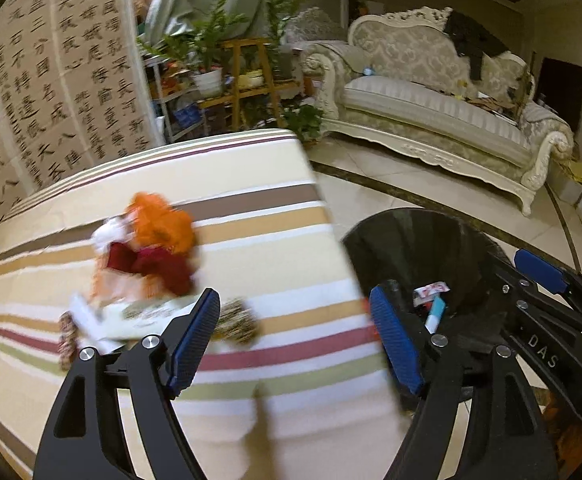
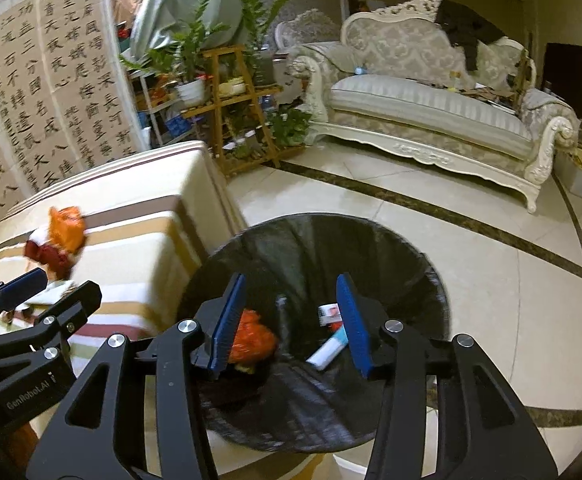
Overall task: Collect trash
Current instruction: 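Grasp the checked cloth bundle with the left tool while the right tool grasps the gold tinsel ball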
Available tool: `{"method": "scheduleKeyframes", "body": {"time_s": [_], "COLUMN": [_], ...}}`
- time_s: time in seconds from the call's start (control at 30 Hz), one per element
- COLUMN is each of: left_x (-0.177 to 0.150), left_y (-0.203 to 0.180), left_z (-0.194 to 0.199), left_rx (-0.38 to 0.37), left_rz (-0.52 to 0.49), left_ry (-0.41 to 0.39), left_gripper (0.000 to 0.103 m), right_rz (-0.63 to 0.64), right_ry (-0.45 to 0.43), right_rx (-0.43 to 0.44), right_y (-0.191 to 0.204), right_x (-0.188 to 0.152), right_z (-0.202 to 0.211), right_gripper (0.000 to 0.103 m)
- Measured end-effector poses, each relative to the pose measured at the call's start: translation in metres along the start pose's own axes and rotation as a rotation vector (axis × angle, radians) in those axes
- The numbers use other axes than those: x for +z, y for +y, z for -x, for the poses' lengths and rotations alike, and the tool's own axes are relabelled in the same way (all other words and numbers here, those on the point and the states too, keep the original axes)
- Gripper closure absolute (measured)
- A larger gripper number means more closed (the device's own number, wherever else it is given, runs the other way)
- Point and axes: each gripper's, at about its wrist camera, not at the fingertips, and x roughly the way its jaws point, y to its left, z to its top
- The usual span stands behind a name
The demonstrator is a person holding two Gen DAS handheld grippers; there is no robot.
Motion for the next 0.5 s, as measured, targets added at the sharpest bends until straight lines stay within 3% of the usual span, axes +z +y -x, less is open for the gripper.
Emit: {"method": "scheduleKeyframes", "body": {"time_s": [0.5], "left_x": [-0.041], "left_y": [0.119], "left_z": [0.023], "left_rx": [0.185], "left_rz": [0.187], "left_ry": [0.036], "left_gripper": [0.028], "right_rz": [0.132], "right_ry": [0.028], "right_rx": [0.126], "right_y": [0.087], "right_x": [-0.014], "right_z": [0.007], "right_gripper": [0.057]}}
